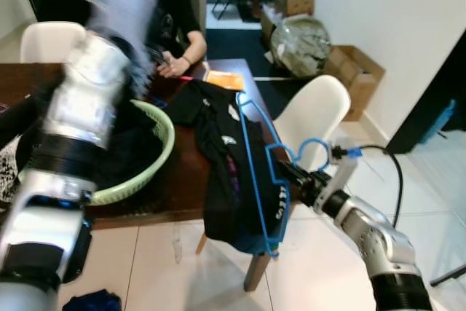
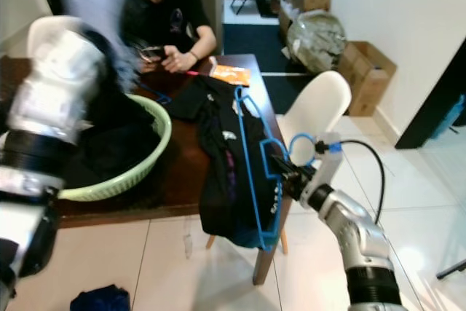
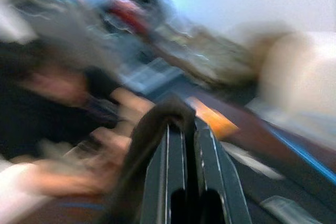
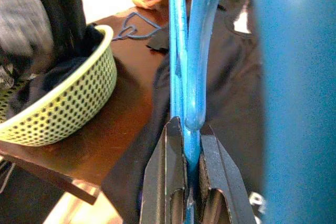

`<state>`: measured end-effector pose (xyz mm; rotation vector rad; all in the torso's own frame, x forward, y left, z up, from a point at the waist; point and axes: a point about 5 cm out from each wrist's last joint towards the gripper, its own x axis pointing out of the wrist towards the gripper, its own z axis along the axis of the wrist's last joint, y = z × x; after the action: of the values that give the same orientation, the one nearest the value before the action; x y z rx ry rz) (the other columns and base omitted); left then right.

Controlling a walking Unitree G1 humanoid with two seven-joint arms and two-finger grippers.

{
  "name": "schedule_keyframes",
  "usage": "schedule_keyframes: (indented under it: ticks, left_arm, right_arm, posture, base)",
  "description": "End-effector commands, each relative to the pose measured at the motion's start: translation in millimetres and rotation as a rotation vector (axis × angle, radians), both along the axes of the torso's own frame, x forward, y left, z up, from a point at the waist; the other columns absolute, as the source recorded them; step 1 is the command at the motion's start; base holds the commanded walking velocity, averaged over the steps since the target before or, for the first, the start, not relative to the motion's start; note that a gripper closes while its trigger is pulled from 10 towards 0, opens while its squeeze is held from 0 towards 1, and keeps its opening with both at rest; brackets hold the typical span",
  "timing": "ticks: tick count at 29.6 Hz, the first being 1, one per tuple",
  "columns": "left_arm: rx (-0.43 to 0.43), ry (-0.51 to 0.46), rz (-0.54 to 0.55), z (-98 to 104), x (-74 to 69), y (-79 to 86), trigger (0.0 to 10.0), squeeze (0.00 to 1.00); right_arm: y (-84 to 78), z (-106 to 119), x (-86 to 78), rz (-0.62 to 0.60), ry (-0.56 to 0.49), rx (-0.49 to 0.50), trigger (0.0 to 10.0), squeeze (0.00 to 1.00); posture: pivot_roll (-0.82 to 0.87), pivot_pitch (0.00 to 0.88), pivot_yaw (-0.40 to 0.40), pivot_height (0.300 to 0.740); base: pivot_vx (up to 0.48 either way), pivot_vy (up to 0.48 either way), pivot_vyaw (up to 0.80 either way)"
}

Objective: Hang hanger

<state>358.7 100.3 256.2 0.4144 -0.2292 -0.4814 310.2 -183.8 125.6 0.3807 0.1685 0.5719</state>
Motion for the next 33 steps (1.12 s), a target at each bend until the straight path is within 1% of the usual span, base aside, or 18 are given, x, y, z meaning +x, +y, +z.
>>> schedule_keyframes:
  ticks: [1,2,3,5,11,15,18,19,20,21,22,24,25,29,30,31,32,33]
  left_arm:
    - [0.026,0.054,-0.098,-9.3,-10.6,-20.7,0.0,0.0]
    - [0.009,0.124,-0.164,-24.9,-24.2,-35.9,0.0,0.0]
    - [0.009,0.124,-0.164,-24.9,-24.2,-35.9,0.0,0.0]
    - [-0.017,0.197,-0.257,-35.0,-42.5,-54.0,0.0,0.0]
    - [-0.036,0.239,-0.3,-37.8,-51.7,-63.3,0.0,0.0]
    - [0.097,0.409,-0.379,-62.1,-79.3,-66.5,0.0,0.0]
    - [0.115,0.443,-0.379,-65.6,-84.9,-65.5,0.0,0.0]
    - [0.235,0.488,-0.389,-78.4,-92.9,-58.2,0.0,0.0]
    - [0.426,0.577,-0.39,-98.7,-107.2,-42.2,0.0,0.0]
    - [0.426,0.577,-0.39,-98.7,-107.2,-42.2,0.0,0.0]
    - [0.483,0.613,-0.375,-105.9,-111.1,-33.8,0.0,0.0]
    - [0.499,0.638,-0.354,-109.4,-111.9,-27.5,0.0,0.0]
    - [0.521,0.673,-0.333,-111.9,-114.9,-16.6,8.2,1.0]
    - [0.522,0.7,-0.343,-109.4,-119.6,-11.3,8.4,1.0]
    - [0.525,0.702,-0.349,-106.4,-120.6,-8.8,9.0,1.0]
    - [0.53,0.708,-0.349,-103.8,-122.2,-7.3,9.0,1.0]
    - [0.536,0.715,-0.367,-98.2,-124.3,-3.9,10.0,1.0]
    - [0.536,0.715,-0.367,-98.2,-124.3,-3.9,10.0,1.0]
  right_arm:
    - [3.7,2.7,0.3,0.011,-0.007,0.011,10.0,0.0]
    - [3.5,2.5,0.3,0.012,-0.005,0.012,10.0,0.0]
    - [3.5,2.5,0.3,0.012,-0.005,0.012,10.0,0.0]
    - [3.8,1.9,0.9,0.018,-0.001,0.017,10.0,0.0]
    - [4.5,1.1,1.7,0.024,0.003,0.02,10.0,0.0]
    - [5.2,-0.5,1.5,0.027,0.007,0.02,10.0,0.0]
    - [5.2,-0.6,1.3,0.026,0.008,0.021,10.0,0.0]
    - [5.2,-0.7,1.3,0.026,0.008,0.023,10.0,0.0]
    - [5.3,-0.7,1.5,0.027,0.009,0.026,10.0,0.0]
    - [5.3,-0.7,1.5,0.027,0.009,0.026,10.0,0.0]
    - [5.3,-0.6,1.6,0.028,0.009,0.027,10.0,0.0]
    - [5.3,-0.5,1.8,0.028,0.01,0.027,10.0,0.0]
    - [5.1,-0.2,2.2,0.029,0.01,0.028,10.0,0.0]
    - [4.9,-0.1,2.5,0.029,0.01,0.028,10.0,0.0]
    - [4.8,-0.1,2.6,0.029,0.01,0.028,10.0,0.0]
    - [4.8,-0.1,2.6,0.029,0.01,0.028,10.0,0.0]
    - [4.5,0.0,2.9,0.03,0.01,0.026,10.0,0.0]
    - [4.5,0.0,2.9,0.03,0.01,0.026,10.0,0.0]
  posture:
    - [0.06,0.007,-0.013,0.74]
    - [0.07,0.006,-0.015,0.74]
    - [0.07,0.006,-0.015,0.74]
    - [0.08,0.002,-0.019,0.74]
    - [0.08,0.0,-0.017,0.74]
    - [0.08,0.0,-0.012,0.74]
    - [0.08,0.0,-0.012,0.74]
    - [0.08,0.0,-0.012,0.74]
    - [0.08,0.0,-0.013,0.74]
    - [0.08,0.0,-0.013,0.74]
    - [0.08,0.0,-0.014,0.74]
    - [0.08,0.0,-0.015,0.74]
    - [0.08,0.0,-0.016,0.74]
    - [0.08,0.0,-0.016,0.74]
    - [0.08,0.0,-0.018,0.74]
    - [0.08,0.0,-0.018,0.74]
    - [0.08,0.0,-0.02,0.74]
    - [0.08,0.0,-0.02,0.74]
  base:
    - [0.0,0.0,0.0]
    - [0.0,0.0,0.0]
    - [0.0,0.0,0.0]
    - [0.0,0.0,0.0]
    - [0.0,0.0,0.0]
    - [0.0,0.0,0.0]
    - [0.0,0.0,0.0]
    - [0.0,0.0,0.0]
    - [0.0,0.0,0.0]
    - [0.0,0.0,0.0]
    - [0.0,0.0,0.0]
    - [0.0,0.0,0.0]
    - [0.0,0.0,0.0]
    - [0.0,0.0,0.0]
    - [0.0,0.0,0.0]
    - [0.0,0.0,0.0]
    - [0.0,0.0,0.0]
    - [0.0,0.0,0.0]
